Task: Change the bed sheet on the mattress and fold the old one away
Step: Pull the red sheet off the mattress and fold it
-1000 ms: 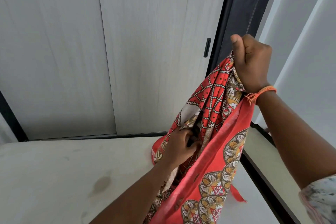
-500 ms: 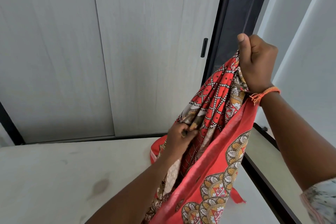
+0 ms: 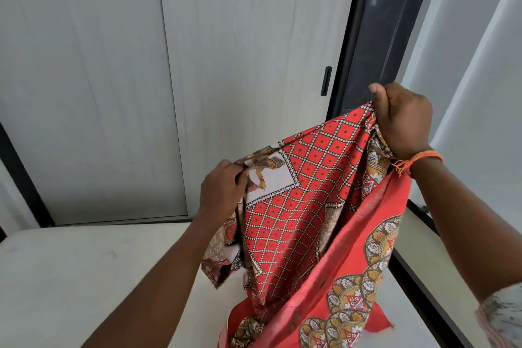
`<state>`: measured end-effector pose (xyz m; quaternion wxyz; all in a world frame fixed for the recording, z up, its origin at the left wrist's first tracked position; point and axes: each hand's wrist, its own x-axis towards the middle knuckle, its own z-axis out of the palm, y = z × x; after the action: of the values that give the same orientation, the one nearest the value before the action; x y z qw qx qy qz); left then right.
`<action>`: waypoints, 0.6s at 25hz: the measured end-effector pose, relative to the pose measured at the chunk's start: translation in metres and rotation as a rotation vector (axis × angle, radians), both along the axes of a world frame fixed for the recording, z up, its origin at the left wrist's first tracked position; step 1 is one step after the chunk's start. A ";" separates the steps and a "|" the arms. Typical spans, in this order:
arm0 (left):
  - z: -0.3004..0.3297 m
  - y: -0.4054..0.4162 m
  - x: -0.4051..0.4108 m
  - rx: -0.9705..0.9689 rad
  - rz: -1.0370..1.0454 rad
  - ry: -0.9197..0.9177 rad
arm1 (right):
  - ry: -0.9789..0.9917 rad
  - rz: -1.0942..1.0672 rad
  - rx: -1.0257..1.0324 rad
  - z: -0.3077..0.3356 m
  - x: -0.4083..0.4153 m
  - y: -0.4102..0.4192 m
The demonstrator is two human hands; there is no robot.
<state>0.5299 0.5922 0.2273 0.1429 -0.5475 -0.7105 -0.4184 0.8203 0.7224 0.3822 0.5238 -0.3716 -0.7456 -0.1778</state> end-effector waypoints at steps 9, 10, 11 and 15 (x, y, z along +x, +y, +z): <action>-0.018 -0.019 -0.001 -0.032 -0.029 -0.125 | 0.022 -0.064 -0.002 0.004 0.002 0.006; -0.019 -0.019 -0.004 -0.032 -0.023 -0.130 | 0.026 -0.067 -0.013 0.004 0.004 0.007; -0.021 -0.019 -0.007 -0.045 -0.008 -0.130 | 0.026 -0.071 -0.024 0.004 0.006 0.008; -0.029 -0.014 -0.020 -0.074 0.077 -0.129 | 0.016 -0.085 -0.045 0.001 0.005 0.007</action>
<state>0.5099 0.5779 0.1985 0.0926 -0.4968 -0.7535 -0.4204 0.8251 0.7298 0.3831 0.5131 -0.4162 -0.7287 -0.1804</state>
